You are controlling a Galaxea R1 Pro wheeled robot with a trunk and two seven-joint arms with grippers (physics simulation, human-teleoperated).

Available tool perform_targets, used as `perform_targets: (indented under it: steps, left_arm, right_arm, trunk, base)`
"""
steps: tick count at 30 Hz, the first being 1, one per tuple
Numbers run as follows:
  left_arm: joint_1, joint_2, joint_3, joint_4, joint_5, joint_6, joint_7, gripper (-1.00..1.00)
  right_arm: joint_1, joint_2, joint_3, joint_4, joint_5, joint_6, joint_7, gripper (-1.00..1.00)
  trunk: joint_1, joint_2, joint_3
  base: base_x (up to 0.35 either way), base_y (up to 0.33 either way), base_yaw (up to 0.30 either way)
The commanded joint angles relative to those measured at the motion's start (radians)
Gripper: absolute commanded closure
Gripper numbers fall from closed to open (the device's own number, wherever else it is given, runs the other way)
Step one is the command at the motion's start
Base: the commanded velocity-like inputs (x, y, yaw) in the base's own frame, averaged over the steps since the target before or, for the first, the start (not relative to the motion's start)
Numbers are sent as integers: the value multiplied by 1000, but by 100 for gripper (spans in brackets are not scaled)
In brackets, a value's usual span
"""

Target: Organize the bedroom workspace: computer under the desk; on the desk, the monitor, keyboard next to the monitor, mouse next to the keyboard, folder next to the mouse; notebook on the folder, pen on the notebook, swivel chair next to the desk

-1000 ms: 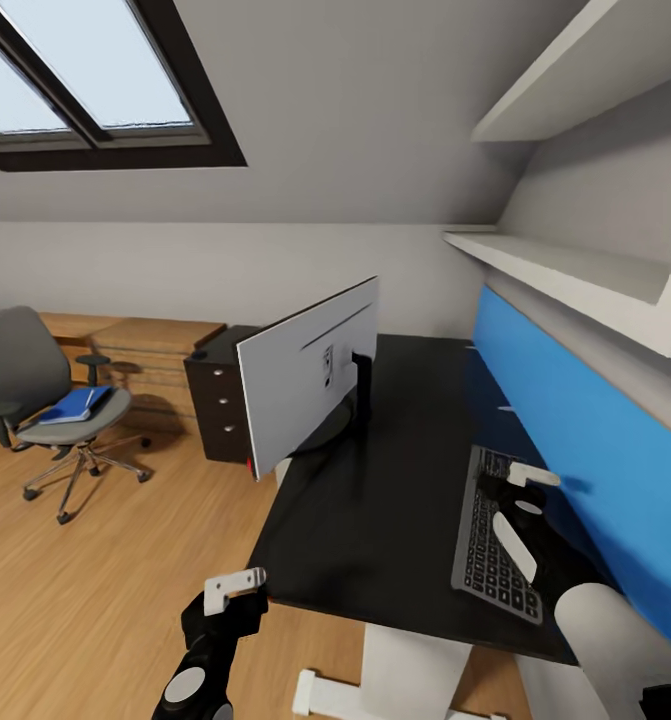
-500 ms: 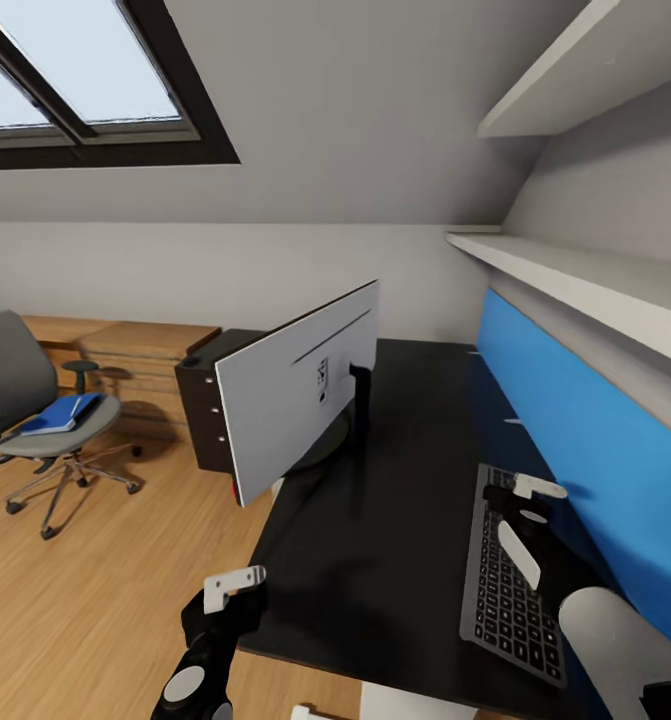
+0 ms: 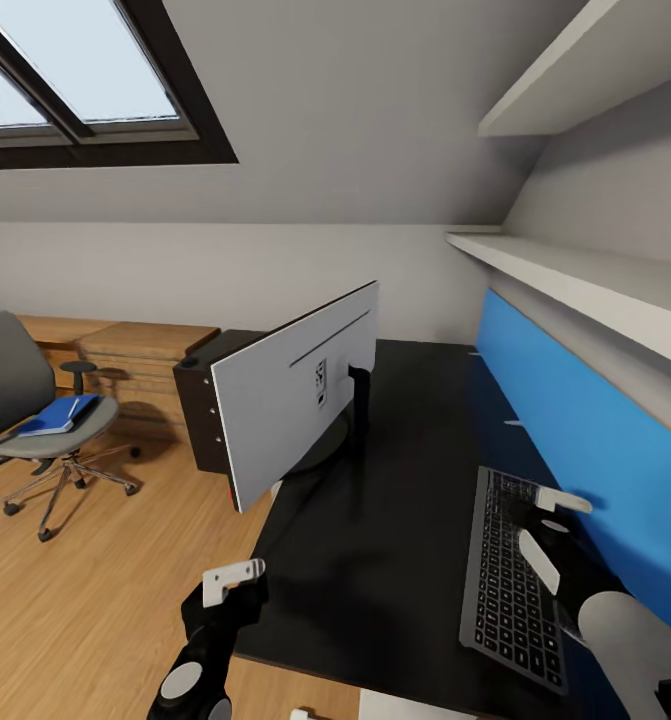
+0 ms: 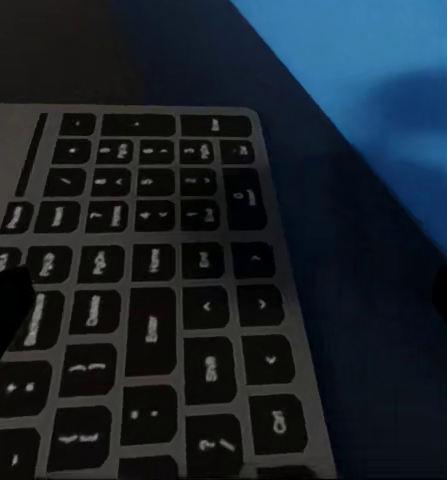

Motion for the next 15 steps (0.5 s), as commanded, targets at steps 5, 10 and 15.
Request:
perform_targets:
  steps: [5,10,15]
  left_arm:
    - [-1,-1,-2,-11,10,3,8,-100]
    - [-1,-2,-4,-14,11,3,8,-100]
    - [-1,-2,-5,-15,12,3,8,-100]
  right_arm:
    - [-1,-9,-40,33,-4,1,-7,-100]
    - [-2,-13,-64,49,-5,-7,-8,-100]
    - [-2,-14,-71,54,-7,3,-8,-100]
  trunk:
    - [0,-1,-1]
    - [0,-1,-1]
    - [0,-1,-1]
  base:
    - [2,-1,0]
    - [0,0,0]
    - [0,0,0]
